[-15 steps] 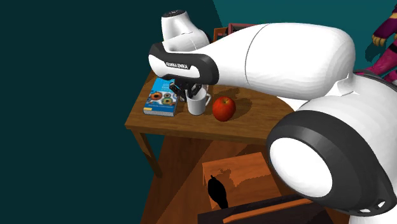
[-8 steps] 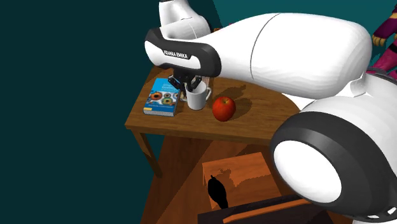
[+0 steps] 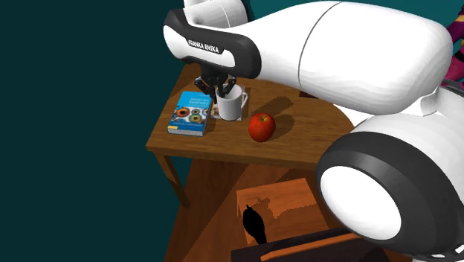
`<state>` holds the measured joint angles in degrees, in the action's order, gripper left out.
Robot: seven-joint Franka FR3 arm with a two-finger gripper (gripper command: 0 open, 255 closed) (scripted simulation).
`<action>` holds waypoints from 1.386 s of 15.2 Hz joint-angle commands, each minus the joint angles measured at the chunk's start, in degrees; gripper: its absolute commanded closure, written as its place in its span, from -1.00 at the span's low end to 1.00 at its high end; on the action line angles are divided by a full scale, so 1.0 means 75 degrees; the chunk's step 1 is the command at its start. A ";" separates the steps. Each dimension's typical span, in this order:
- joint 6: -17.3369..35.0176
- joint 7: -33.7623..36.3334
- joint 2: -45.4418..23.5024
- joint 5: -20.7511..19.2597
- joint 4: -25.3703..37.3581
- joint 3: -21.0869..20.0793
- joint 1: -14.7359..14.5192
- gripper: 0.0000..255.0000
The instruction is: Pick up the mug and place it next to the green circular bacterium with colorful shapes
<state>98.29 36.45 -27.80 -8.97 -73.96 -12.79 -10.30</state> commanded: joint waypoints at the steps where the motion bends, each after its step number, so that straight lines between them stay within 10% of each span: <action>1: -0.0207 -0.0018 -0.0016 0.0001 0.0224 -0.0001 -0.0015 1.00; 9: -0.1085 -0.0078 -0.0155 -0.0015 0.1244 -0.0003 -0.0104 1.00; 21: 0.0287 -0.1785 0.2650 0.0550 -0.2765 0.0473 0.1402 1.00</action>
<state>99.73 24.32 -9.34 -5.10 -92.71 -9.68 -0.58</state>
